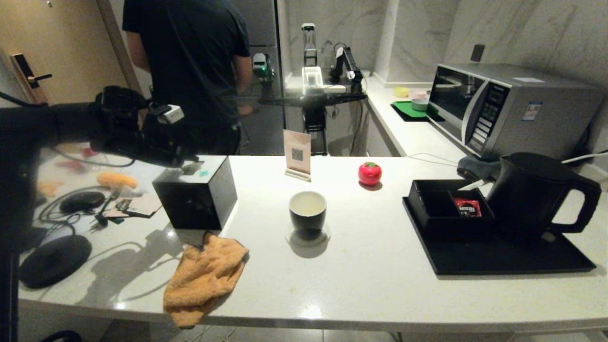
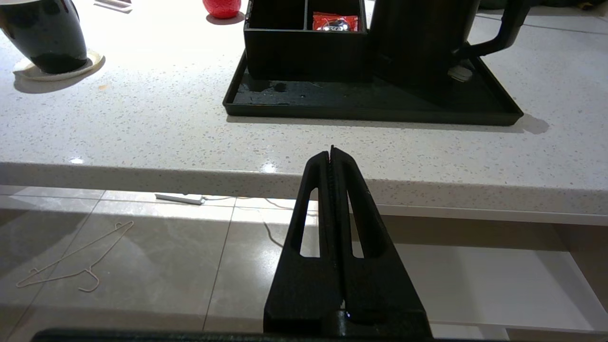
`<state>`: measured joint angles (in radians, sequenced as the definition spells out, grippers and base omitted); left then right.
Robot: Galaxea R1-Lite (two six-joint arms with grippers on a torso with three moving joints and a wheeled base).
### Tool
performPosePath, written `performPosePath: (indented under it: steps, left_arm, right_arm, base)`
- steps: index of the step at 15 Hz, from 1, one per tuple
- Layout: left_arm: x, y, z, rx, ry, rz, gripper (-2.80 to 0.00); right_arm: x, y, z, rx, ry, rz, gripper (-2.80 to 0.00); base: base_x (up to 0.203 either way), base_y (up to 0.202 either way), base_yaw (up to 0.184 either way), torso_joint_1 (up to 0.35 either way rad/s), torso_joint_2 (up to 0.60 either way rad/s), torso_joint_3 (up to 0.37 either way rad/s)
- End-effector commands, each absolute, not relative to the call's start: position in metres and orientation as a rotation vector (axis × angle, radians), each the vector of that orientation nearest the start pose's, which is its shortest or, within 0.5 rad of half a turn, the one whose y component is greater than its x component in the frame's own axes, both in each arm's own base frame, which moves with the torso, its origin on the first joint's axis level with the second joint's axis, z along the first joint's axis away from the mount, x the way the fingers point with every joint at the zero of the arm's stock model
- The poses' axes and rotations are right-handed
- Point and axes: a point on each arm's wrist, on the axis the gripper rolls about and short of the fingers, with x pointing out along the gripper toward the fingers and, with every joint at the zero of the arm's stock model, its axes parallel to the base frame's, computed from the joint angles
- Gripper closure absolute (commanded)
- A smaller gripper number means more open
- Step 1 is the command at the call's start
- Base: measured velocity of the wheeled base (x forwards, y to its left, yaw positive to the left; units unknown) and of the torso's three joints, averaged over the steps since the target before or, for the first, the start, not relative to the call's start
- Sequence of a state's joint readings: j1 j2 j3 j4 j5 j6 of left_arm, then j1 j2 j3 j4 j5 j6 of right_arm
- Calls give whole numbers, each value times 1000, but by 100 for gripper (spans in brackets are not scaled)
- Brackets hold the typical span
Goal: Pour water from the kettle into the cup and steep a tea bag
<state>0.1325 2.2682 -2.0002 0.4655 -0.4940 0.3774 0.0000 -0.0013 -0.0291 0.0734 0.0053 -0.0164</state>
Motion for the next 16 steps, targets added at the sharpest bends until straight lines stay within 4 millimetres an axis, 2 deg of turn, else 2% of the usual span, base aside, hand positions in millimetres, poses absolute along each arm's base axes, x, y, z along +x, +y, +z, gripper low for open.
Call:
performPosePath:
  steps: [1, 16]
  left_arm:
    - [451, 43, 194, 138, 616, -485, 0]
    - [457, 52, 173, 117, 666, -480, 0]
  right_arm:
    - [-25, 0, 76, -17, 44, 7, 0]
    - [-25, 0, 76, -17, 44, 7, 0]
  base:
    - [0, 0, 0, 0, 0, 0]
    - [0, 0, 0, 0, 0, 0]
